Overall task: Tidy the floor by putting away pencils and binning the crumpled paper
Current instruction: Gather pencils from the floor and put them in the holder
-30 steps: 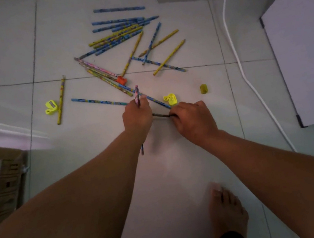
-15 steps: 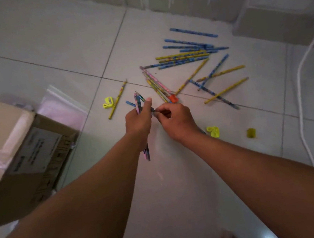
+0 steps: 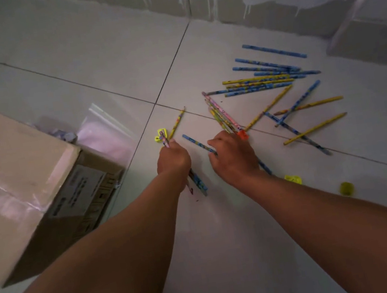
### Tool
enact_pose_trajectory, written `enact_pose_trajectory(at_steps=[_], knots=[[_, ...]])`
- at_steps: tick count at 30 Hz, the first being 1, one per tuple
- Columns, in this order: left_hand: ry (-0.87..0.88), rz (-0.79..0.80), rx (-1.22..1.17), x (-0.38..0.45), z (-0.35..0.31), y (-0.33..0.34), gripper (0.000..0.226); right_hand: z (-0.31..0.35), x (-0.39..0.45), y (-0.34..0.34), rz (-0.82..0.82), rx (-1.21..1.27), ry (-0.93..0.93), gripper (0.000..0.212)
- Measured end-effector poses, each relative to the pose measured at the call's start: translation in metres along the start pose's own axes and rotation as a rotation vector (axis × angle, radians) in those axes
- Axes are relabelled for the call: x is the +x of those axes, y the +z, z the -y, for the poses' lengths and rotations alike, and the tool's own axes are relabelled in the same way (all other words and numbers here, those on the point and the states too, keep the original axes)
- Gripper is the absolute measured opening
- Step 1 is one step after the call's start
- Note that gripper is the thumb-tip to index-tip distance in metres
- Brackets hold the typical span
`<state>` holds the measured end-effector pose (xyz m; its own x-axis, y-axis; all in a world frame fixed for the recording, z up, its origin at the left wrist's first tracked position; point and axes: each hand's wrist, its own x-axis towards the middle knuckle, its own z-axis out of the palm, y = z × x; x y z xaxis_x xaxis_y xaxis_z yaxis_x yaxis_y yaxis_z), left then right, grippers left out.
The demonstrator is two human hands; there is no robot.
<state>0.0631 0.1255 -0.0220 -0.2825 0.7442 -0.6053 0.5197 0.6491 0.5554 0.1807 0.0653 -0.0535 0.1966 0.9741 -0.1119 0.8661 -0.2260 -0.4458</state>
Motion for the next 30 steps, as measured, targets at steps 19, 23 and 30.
enact_pose_trajectory(at_steps=[19,23,30], knots=[[0.114,0.113,-0.225,0.041,-0.003,-0.016,0.052,0.050,0.027,0.013,0.056,0.631,0.284,0.008],[0.123,0.156,-0.275,0.051,-0.008,-0.025,0.042,0.067,0.039,0.011,0.089,0.704,0.246,0.010],[0.072,0.047,-0.266,0.070,-0.004,-0.038,0.043,0.069,0.065,0.017,0.020,0.622,0.220,0.009]])
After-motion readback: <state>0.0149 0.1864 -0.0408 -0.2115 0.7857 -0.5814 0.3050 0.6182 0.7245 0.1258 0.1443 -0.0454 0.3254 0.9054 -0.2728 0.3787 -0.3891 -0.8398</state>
